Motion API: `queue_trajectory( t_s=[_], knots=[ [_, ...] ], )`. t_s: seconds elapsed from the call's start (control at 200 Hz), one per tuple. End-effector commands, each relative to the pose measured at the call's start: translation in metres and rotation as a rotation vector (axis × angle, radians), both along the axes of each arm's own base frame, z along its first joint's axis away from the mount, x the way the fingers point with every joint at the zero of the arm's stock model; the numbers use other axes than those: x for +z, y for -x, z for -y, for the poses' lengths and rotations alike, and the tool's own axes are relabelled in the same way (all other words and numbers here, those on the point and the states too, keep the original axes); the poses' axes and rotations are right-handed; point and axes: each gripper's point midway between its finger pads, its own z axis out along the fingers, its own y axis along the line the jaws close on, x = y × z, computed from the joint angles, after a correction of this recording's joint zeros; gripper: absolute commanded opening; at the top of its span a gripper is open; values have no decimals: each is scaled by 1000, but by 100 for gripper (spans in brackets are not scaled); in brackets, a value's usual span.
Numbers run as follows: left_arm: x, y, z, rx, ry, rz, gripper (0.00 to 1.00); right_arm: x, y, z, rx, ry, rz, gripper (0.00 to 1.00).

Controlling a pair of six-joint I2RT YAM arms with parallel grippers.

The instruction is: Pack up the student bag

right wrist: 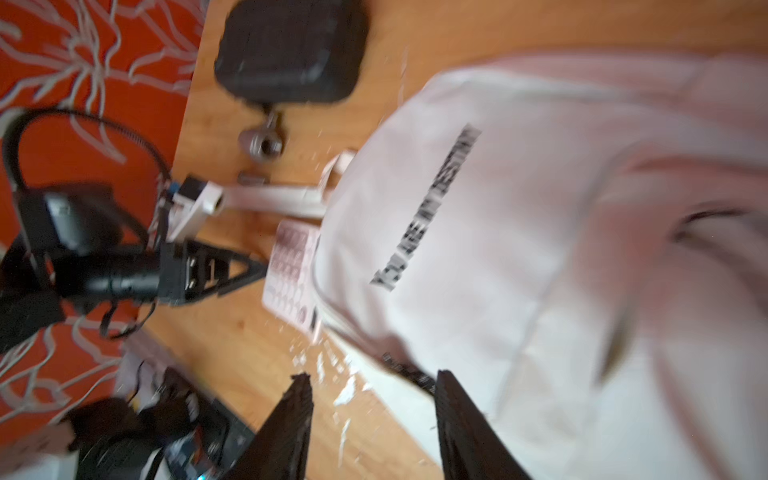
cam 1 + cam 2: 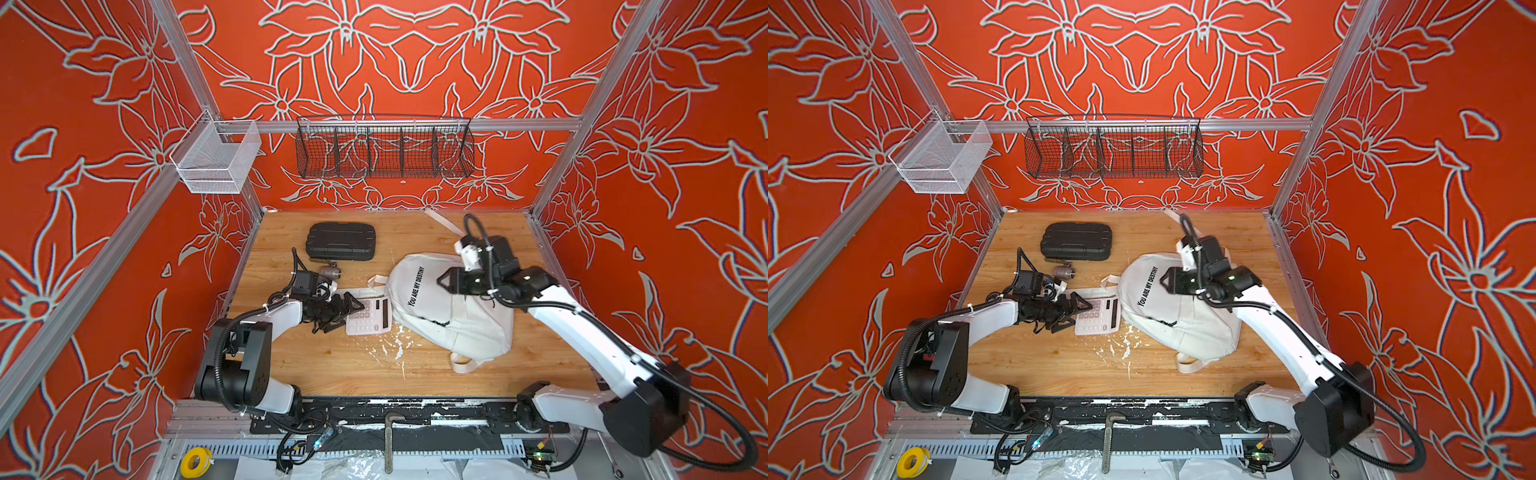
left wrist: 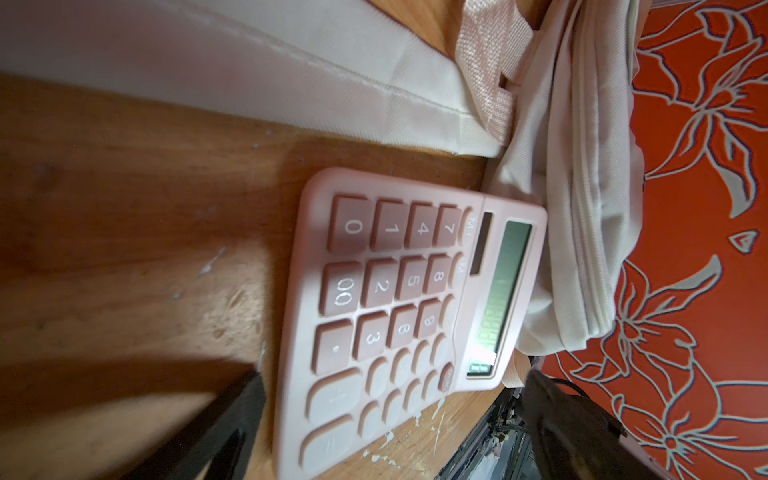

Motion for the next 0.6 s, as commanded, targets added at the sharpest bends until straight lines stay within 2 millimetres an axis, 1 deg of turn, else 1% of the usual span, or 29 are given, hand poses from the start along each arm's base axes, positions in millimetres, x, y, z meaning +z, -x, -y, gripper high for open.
queue_trajectory(
  t_s=[0.0,0.06,0.12,0.175,0.24,0.285,0.32,0.395,0.47,0.595],
  knots=[
    [-19,17,-8,21,-59,-88,98,-36,37,-41,62,-64,-187,49],
    [-18,17,-7,19,-54,-87,98,-44,44,-54,75,-80,-204,49],
    [-18,17,-7,21,-53,-89,98,-47,47,-66,91,-80,-197,48],
    [-18,18,-7,24,-53,-90,98,-54,50,-75,113,-70,-213,47],
    [-18,18,-8,30,-52,-92,98,-66,53,-85,137,-54,-236,45],
    [-18,18,-8,32,-51,-92,98,-78,54,-90,139,-47,-263,44],
    [-18,18,-8,32,-52,-92,98,-86,53,-96,137,-57,-278,43],
    [-19,18,-7,37,-46,-96,98,-102,49,-99,101,-60,-303,40],
    [-19,18,-7,42,-43,-96,98,-108,41,-105,84,-87,-294,39],
    [-21,18,-7,46,-42,-102,98,-111,30,-122,84,-129,-303,39]
  ],
)
